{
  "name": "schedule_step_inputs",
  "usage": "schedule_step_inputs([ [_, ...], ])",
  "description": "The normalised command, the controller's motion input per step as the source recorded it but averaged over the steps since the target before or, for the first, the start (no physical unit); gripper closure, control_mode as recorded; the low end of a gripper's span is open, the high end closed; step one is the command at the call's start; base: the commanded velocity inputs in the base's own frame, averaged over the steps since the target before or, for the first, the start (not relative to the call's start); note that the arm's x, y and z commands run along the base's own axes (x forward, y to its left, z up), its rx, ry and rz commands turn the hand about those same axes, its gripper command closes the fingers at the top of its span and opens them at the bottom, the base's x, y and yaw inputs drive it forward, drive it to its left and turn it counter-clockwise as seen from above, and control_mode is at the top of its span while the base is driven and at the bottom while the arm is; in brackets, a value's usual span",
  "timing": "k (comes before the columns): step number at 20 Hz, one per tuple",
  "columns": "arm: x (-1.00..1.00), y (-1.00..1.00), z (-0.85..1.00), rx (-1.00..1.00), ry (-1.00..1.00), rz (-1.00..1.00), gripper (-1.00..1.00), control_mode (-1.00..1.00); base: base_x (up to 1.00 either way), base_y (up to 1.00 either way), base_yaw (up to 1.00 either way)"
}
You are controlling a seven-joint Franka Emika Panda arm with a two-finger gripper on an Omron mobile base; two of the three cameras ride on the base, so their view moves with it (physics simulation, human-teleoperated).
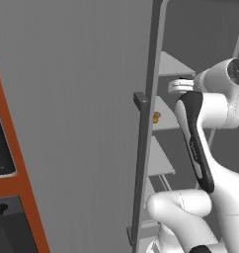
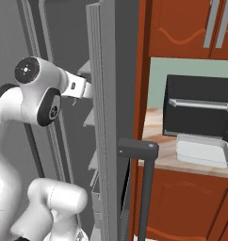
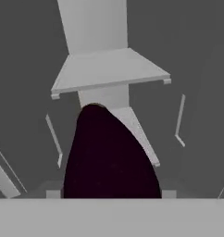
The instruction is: Take the eggplant and mushroom out of the freezer and place them in the tupperware container on the counter. Then put the tupperware containing the vegetables back in the freezer.
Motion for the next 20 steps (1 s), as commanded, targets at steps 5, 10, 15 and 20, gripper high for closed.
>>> schedule_step_inputs([
  [5,-1.0,0.32,0.0,0.07,0.12,0.0,1.0,-1.0,0.0,0.0,0.0],
  [10,-0.91,0.28,-0.02,0.06,0.13,0.0,1.0,-1.0,0.0,0.0,0.0],
  [15,-0.19,0.05,-0.01,0.01,0.01,0.0,1.0,1.0,-0.8,0.13,0.0],
  [20,0.0,0.0,0.0,0.0,0.0,0.0,1.0,1.0,-1.0,0.07,0.0],
])
